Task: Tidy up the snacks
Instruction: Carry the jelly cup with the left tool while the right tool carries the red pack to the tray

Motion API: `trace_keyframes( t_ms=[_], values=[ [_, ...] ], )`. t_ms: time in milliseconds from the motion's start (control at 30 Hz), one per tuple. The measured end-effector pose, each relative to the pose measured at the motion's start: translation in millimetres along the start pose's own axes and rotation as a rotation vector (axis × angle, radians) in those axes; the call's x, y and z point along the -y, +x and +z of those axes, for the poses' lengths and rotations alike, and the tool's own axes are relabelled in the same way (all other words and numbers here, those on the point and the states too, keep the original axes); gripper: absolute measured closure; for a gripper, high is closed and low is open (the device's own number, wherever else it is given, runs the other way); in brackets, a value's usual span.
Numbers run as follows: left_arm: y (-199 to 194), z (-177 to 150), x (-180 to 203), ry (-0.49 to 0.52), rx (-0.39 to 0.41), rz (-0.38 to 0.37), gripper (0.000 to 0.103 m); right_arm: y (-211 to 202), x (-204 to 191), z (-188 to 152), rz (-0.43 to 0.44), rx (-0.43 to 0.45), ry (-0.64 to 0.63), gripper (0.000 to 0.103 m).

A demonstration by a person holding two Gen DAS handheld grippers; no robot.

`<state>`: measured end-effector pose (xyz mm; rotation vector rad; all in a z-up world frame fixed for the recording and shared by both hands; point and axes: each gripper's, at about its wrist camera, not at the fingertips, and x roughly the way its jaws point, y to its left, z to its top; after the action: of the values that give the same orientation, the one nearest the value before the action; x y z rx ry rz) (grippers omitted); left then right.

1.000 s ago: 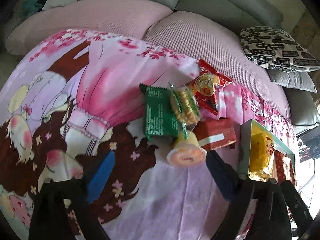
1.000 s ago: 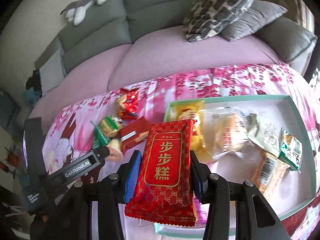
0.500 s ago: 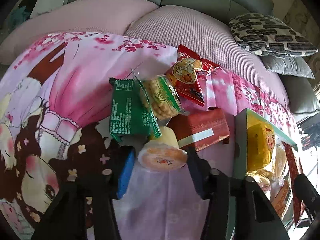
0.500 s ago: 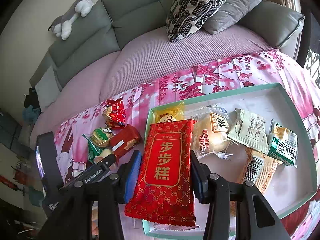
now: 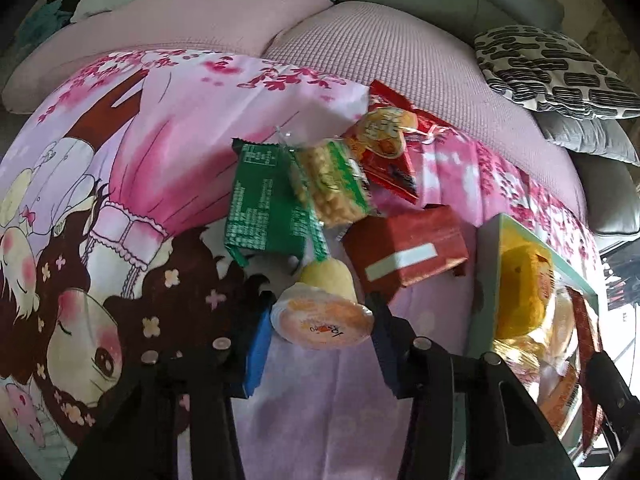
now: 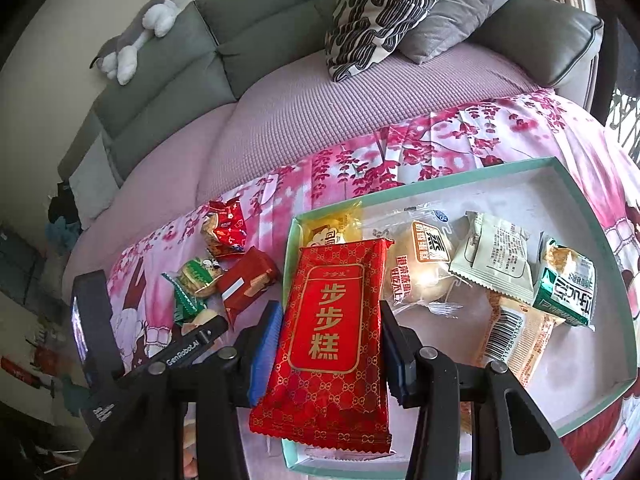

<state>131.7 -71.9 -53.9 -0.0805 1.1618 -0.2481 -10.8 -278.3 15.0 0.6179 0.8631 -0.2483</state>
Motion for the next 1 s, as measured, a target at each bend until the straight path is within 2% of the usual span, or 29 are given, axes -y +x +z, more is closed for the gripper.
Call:
trace_keyframes(
  t_ms=[233, 400, 500, 600, 833, 1000],
  values=[
    [-20, -4, 7, -0.002, 0.003, -0.028, 0.055, -4, 4, 2, 0.001, 0.012, 0.015, 0.054],
    [-43, -6, 13, 0.014, 0.055, -0.074, 0.055, -12, 12, 6, -0.004, 0.036, 0.035, 0.054],
    [-56, -7, 29, 0.069, 0.089, -0.115, 0.055, -16, 26, 10, -0.021, 0.048, 0.070, 0.054],
    [-58, -13, 48, 0.129, 0.092, -0.136, 0.055, -22, 41, 13, -0.044, 0.062, 0.108, 0.054],
    [-42, -37, 98, 0.276, 0.041, -0.158, 0.055, -27, 68, 18, -0.074, 0.075, 0.166, 0.054],
    [-29, -51, 115, 0.323, 0.004, -0.165, 0.055, -32, 89, 20, -0.097, 0.085, 0.216, 0.054]
  ],
)
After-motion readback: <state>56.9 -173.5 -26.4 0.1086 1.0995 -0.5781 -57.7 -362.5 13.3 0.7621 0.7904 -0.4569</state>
